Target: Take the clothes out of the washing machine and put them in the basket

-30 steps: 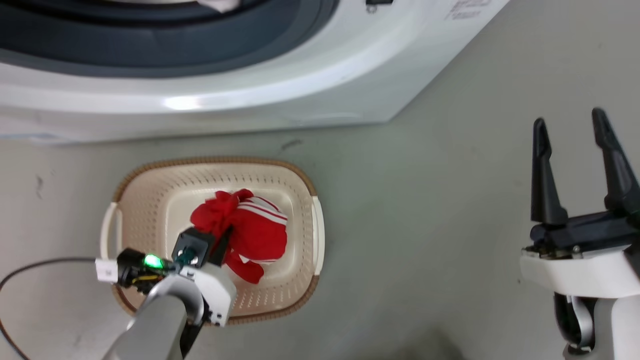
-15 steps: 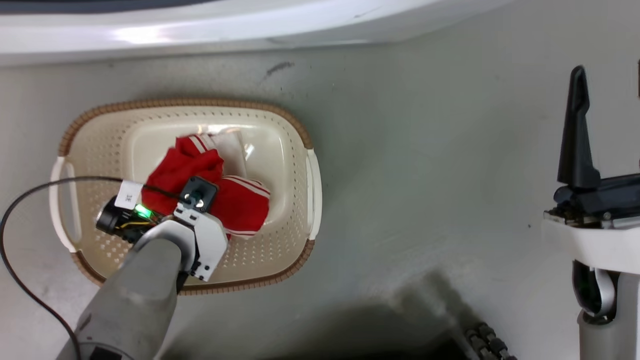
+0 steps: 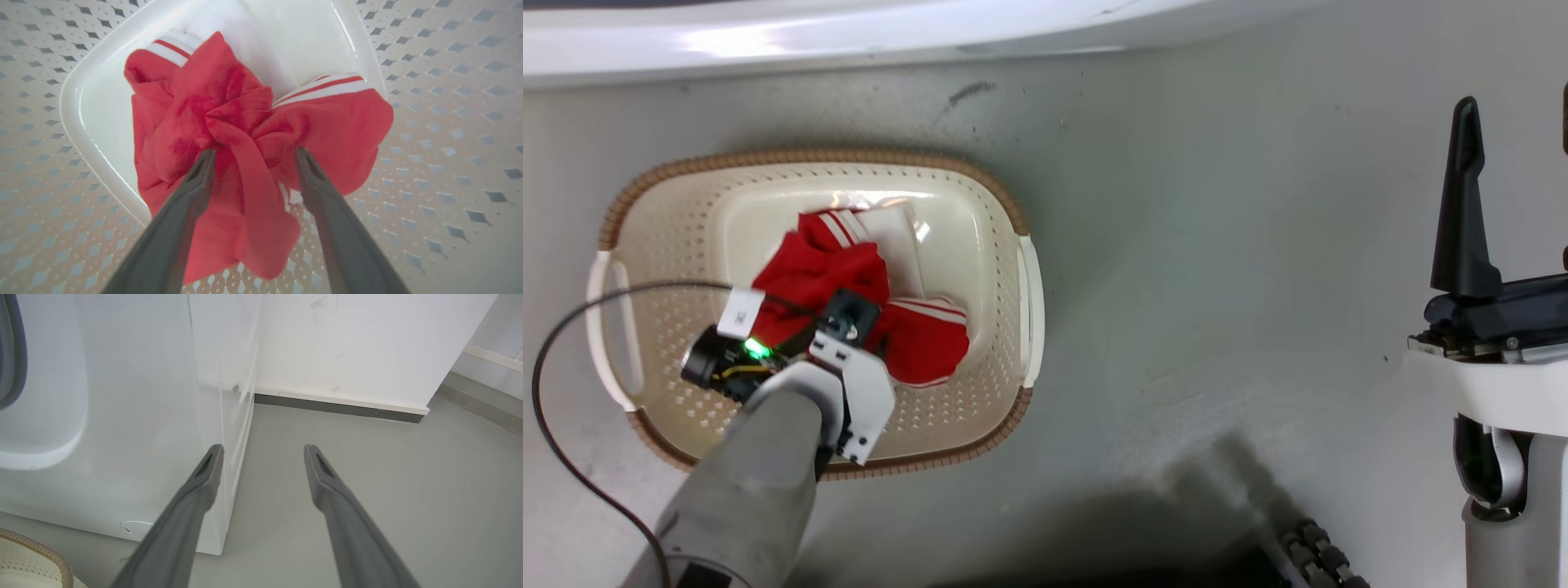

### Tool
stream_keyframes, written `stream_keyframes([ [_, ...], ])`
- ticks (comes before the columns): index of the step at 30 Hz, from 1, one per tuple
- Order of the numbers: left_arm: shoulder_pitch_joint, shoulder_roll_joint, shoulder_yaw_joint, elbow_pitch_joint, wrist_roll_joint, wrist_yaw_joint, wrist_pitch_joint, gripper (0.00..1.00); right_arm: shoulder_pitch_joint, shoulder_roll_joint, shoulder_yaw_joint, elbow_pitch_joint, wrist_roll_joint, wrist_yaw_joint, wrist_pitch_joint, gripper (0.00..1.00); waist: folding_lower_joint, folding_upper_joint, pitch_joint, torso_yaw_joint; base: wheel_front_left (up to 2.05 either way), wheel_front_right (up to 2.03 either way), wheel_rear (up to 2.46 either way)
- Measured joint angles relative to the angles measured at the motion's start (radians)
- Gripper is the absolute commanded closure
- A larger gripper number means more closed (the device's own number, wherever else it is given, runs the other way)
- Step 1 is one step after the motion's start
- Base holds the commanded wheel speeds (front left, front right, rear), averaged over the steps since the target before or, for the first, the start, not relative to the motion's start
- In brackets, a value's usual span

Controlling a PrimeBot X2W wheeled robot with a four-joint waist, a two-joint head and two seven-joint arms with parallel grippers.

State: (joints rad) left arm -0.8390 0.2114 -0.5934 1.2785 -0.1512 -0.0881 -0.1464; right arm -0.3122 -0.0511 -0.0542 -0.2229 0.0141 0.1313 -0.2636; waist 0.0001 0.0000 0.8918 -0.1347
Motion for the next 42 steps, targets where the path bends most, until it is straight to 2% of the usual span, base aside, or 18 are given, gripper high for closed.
stream_keyframes([
  [5,0.047,-0.025,0.018,-0.003,-0.033,0.000,-0.091,0.00,0.011,0.000,0.001,0.013,-0.007,0.000,0.000,0.00,-0.0001,0.0001,-0.070,0.012,0.00,0.00,0.00],
  [9,0.100,-0.044,0.030,-0.047,-0.057,-0.009,-0.114,0.00,0.048,0.000,0.005,0.029,-0.018,0.000,0.000,0.00,-0.0001,0.0000,-0.145,0.028,0.00,0.00,0.00],
  [12,0.177,-0.037,0.061,-0.198,-0.070,0.018,-0.117,0.00,0.083,0.000,0.007,0.038,-0.026,0.000,0.000,0.00,-0.0001,0.0001,-0.224,0.048,0.00,0.00,0.00],
  [23,0.447,-0.025,0.189,-0.622,-0.065,0.072,-0.117,0.00,0.178,0.000,0.010,0.064,-0.042,0.000,0.000,0.00,-0.0003,0.0001,-0.430,0.110,0.00,0.00,0.00],
  [34,0.676,-0.088,0.367,-0.960,-0.027,0.137,-0.117,0.00,0.260,0.000,0.016,0.079,-0.043,0.000,0.000,0.00,-0.0004,0.0001,-0.607,0.139,0.00,0.00,0.00],
  [42,0.786,-0.126,0.485,-1.173,0.036,0.177,-0.117,0.00,0.298,0.000,0.018,0.082,-0.031,0.000,0.000,0.00,-0.0004,0.0001,-0.678,0.136,0.00,0.00,0.00],
])
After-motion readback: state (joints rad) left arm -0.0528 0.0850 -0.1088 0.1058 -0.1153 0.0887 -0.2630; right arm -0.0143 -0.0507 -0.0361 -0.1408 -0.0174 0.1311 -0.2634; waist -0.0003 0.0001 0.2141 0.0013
